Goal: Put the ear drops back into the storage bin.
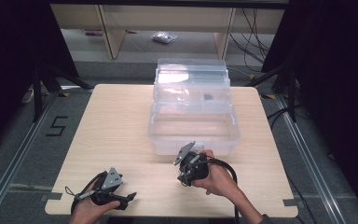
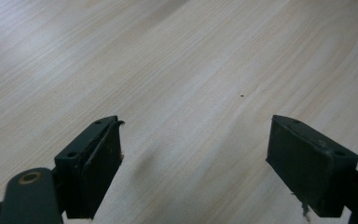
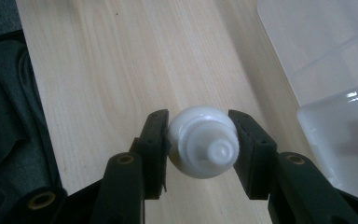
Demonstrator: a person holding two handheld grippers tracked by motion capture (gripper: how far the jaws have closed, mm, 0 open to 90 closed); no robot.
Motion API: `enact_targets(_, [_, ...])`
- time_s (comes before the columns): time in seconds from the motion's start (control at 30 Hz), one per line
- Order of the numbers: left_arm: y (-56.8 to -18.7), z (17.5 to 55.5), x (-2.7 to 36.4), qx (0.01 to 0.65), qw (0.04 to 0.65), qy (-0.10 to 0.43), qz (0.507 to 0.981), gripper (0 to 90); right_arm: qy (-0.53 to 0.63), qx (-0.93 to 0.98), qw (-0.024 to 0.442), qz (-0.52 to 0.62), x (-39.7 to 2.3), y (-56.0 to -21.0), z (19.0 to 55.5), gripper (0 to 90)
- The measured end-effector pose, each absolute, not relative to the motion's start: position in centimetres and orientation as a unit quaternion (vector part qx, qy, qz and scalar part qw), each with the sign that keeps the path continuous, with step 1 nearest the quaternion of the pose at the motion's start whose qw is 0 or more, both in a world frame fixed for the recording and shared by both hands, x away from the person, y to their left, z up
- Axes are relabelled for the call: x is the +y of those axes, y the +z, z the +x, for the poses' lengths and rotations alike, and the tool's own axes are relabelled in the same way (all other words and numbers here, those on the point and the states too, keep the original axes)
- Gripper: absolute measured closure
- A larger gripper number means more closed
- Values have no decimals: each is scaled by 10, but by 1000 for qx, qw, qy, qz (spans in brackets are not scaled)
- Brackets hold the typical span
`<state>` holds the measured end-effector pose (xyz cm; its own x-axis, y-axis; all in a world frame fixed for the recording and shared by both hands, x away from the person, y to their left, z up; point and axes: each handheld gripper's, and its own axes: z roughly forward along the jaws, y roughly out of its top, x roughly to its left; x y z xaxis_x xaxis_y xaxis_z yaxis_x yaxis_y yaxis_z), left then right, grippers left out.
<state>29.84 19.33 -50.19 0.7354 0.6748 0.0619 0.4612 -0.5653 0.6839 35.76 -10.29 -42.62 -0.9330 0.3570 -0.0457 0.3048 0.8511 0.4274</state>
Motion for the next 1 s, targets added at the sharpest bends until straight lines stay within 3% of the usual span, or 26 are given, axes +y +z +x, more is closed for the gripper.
enact_targets(1.0, [-502,299,194,315,324,159,878,173,197,956,73,203,-155,-349,381,601])
